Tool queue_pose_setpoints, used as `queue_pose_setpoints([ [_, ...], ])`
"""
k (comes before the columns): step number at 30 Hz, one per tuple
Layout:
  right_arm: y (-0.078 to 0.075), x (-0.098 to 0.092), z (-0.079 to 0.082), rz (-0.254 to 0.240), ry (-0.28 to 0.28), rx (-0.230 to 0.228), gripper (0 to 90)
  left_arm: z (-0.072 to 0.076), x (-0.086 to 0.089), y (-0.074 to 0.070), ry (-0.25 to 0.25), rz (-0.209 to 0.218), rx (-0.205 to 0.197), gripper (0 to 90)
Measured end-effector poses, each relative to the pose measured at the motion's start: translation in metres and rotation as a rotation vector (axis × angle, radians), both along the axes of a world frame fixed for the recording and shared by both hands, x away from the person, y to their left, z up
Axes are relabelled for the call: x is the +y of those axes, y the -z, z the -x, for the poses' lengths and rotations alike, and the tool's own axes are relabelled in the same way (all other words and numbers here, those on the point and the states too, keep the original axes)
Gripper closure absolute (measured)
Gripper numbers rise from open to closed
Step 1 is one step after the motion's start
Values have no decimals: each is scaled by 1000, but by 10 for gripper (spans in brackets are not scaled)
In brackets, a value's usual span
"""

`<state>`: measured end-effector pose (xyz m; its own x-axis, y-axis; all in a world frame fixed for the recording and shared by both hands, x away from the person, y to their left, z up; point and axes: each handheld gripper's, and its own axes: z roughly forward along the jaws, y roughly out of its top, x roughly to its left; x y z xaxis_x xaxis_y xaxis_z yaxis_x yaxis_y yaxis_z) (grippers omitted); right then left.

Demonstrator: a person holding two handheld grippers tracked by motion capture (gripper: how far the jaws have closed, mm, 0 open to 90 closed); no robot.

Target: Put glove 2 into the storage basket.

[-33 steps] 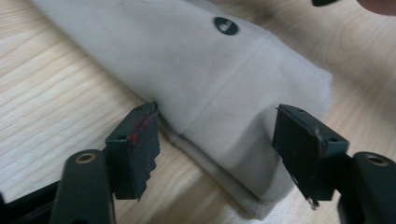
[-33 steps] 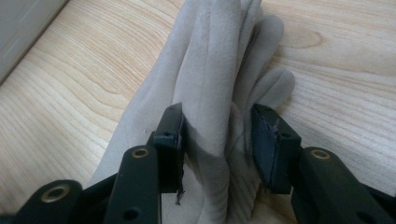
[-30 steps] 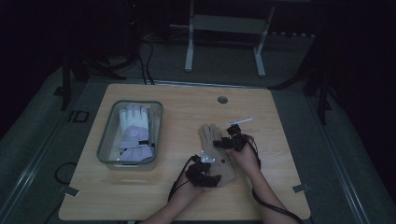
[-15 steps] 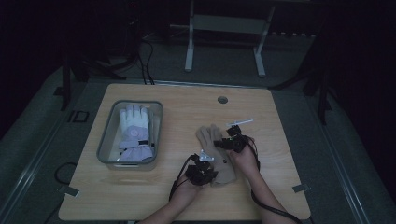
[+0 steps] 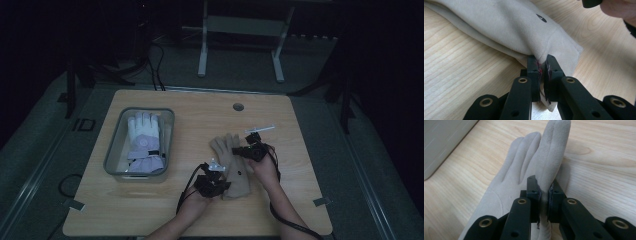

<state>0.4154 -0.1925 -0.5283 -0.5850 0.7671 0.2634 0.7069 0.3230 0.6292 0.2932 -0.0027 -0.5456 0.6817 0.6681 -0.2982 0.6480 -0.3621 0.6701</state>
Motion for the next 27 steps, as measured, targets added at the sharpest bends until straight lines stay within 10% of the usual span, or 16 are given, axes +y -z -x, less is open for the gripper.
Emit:
queue_pose_setpoints([
  [18,-18,10,4,-8,8,-41,844,0,16,-8,-21,23,-3,851],
  [27,2,17,-3,26,23,28,757,-4,24,7,-40,21,55,851],
])
